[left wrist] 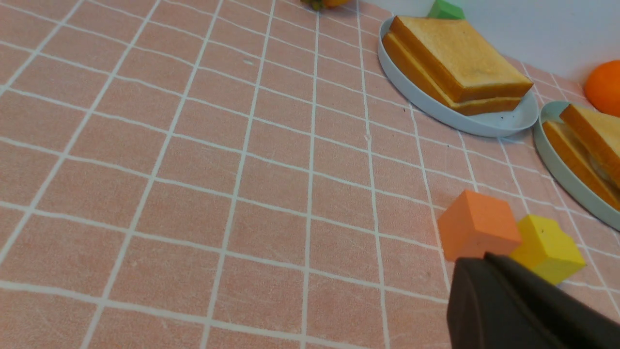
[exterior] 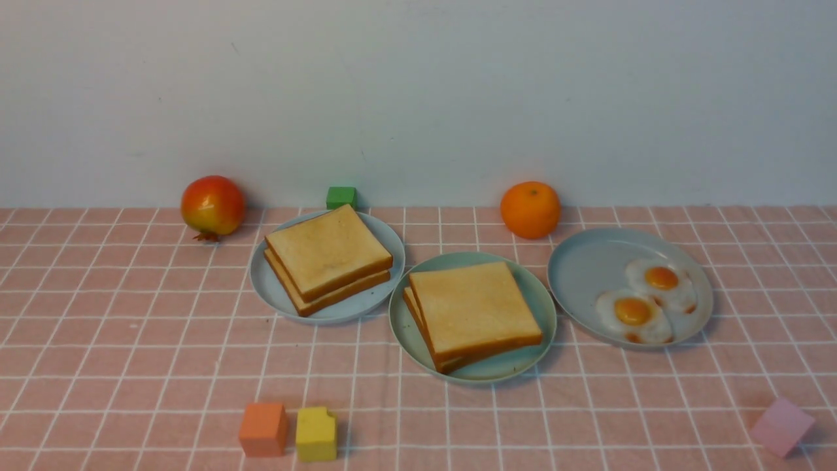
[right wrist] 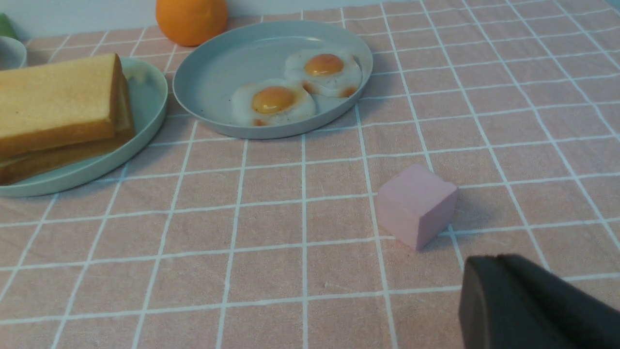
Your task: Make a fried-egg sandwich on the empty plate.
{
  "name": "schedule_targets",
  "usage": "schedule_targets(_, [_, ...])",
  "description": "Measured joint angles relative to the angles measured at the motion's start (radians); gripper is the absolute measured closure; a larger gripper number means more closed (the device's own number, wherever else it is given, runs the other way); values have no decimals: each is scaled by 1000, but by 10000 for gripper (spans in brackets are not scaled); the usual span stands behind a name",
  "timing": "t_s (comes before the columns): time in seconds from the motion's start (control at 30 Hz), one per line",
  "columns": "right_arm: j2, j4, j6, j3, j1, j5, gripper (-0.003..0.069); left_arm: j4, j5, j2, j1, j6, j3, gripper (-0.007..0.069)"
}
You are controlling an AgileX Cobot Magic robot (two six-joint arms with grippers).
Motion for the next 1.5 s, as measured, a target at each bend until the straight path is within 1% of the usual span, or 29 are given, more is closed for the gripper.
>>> schedule_targets(1.5, [0, 0, 0, 0, 0, 0, 557, 0, 4, 0, 0, -4, -1, 613])
